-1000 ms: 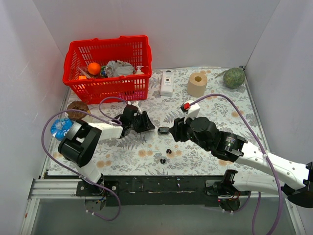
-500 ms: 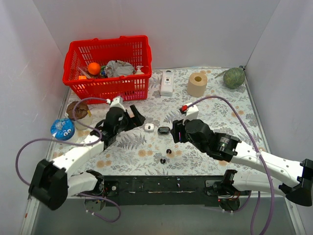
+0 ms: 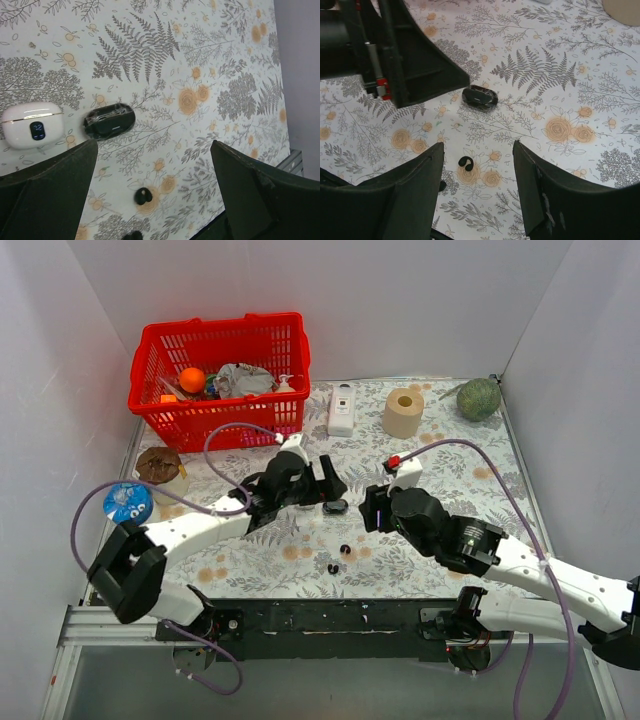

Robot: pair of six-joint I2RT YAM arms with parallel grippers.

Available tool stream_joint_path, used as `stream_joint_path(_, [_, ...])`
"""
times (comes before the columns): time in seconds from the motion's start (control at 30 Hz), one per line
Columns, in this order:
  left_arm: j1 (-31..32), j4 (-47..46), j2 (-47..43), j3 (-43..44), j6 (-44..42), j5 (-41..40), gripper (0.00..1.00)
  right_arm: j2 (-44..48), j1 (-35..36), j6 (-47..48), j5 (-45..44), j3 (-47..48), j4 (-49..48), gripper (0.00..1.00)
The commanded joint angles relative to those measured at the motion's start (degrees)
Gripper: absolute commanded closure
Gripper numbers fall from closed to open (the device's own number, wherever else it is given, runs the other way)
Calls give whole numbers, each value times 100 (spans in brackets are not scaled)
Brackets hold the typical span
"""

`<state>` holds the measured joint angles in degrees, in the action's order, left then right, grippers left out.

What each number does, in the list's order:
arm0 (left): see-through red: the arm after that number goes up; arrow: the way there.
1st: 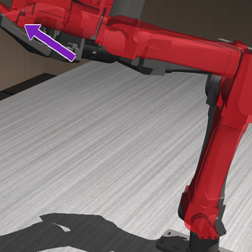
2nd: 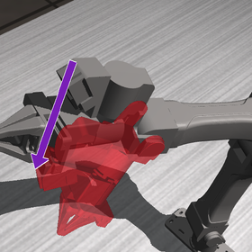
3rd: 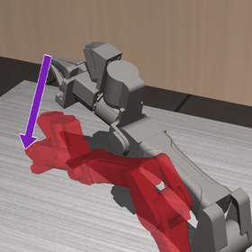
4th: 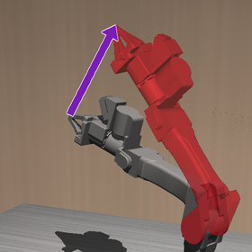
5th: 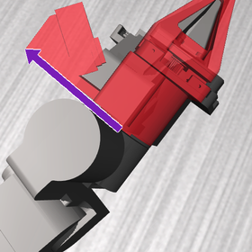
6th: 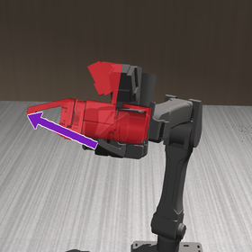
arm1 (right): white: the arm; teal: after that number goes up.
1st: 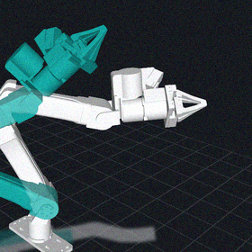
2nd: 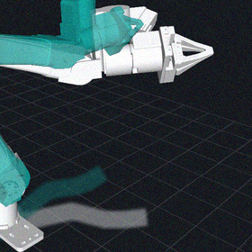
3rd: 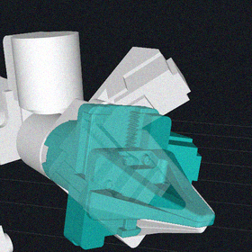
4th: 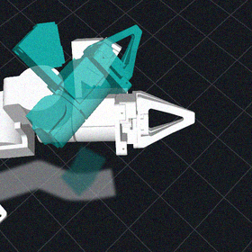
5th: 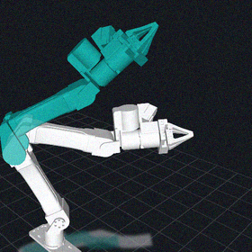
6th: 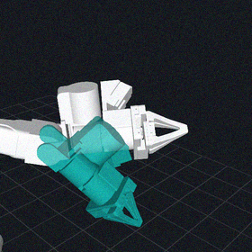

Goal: Insert the wireless bluetooth earbuds into the charging case
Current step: Pick up the charging case at the center of the board.

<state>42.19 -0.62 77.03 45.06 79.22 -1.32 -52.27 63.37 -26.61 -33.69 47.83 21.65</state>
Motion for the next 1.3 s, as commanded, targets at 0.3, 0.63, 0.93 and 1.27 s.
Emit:
stream_joint_path(0.3, [623,2066,1955,1927,1052,-1257,2,956,-27,-125,-384,-134,234,35])
stream_joint_path(0.63, [755,2777,2966,2727,1139,-1467,2,947,-27,-99,-313,-151,155,35])
stream_joint_path(0.93, [755,3182,3370,3053,1061,-1731,2,1043,-36,-116,-296,-187,173,35])
stream_joint_path(1.27, [887,3410,3634,3158,533,-1862,9,1184,-36,-107,-392,-213,243,35])
